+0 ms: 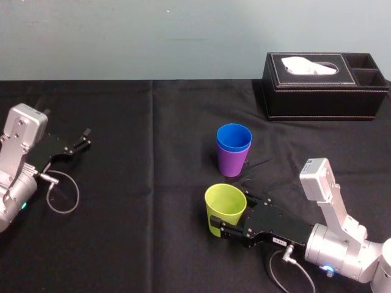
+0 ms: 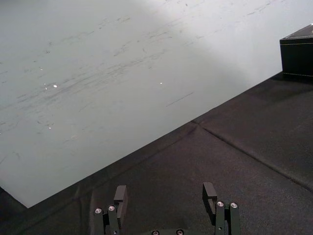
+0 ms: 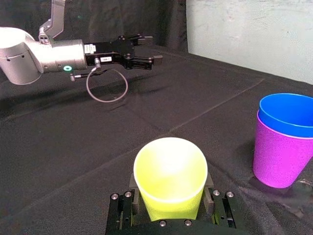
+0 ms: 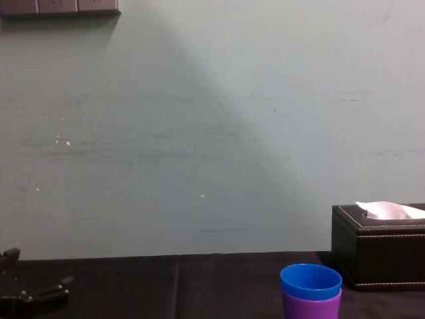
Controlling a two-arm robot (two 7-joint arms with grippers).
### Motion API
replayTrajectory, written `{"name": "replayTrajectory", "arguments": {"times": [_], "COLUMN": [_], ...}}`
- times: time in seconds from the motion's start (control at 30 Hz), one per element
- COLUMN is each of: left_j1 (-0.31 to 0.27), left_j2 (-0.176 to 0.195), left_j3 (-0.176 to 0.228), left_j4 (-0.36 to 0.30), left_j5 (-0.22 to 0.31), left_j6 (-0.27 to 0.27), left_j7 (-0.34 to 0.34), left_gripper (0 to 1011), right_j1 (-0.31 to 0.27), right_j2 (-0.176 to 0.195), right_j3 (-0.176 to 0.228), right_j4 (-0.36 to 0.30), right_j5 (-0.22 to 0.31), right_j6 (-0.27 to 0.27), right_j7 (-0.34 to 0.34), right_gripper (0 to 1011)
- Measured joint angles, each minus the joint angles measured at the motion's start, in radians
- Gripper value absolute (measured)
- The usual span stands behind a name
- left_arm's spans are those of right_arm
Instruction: Stack the three plastic cups sequentially using one hand.
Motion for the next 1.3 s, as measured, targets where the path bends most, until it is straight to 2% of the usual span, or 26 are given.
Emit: {"name": "replayTrajectory", "arguments": {"times": [0.23, 0.37, 0.5, 0.53, 0.73, 0.87, 1.03, 1.3], "left_j1": [0.0, 0.0, 0.0, 0.0, 0.0, 0.0, 0.0, 0.0], "left_j2": [0.0, 0.0, 0.0, 0.0, 0.0, 0.0, 0.0, 0.0], "left_j3": [0.0, 0.0, 0.0, 0.0, 0.0, 0.0, 0.0, 0.0], "left_j4": [0.0, 0.0, 0.0, 0.0, 0.0, 0.0, 0.0, 0.0], "left_j5": [0.0, 0.0, 0.0, 0.0, 0.0, 0.0, 0.0, 0.0], "left_j6": [0.0, 0.0, 0.0, 0.0, 0.0, 0.0, 0.0, 0.0], "left_j7": [0.0, 0.0, 0.0, 0.0, 0.0, 0.0, 0.0, 0.0], "left_gripper": [1011, 1011, 1011, 1011, 1011, 1011, 1011, 1011], "right_j1": [-0.007, -0.032, -0.07, -0.08, -0.092, -0.08, -0.037, 0.052], "right_j2": [0.004, 0.02, 0.05, 0.06, 0.085, 0.089, 0.092, 0.074], "right_j3": [0.001, 0.014, 0.046, 0.059, 0.111, 0.128, 0.14, 0.127], "right_j4": [-0.012, -0.064, -0.164, -0.198, -0.287, -0.309, -0.321, -0.279], "right_j5": [0.0, 0.007, 0.028, 0.04, 0.098, 0.117, 0.13, 0.126], "right_j6": [0.0, 0.014, 0.073, 0.101, 0.178, 0.203, 0.236, 0.27], "right_j7": [-0.007, -0.028, -0.071, -0.087, -0.128, -0.147, -0.176, -0.2], "right_gripper": [732, 732, 732, 732, 732, 732, 732, 732]}}
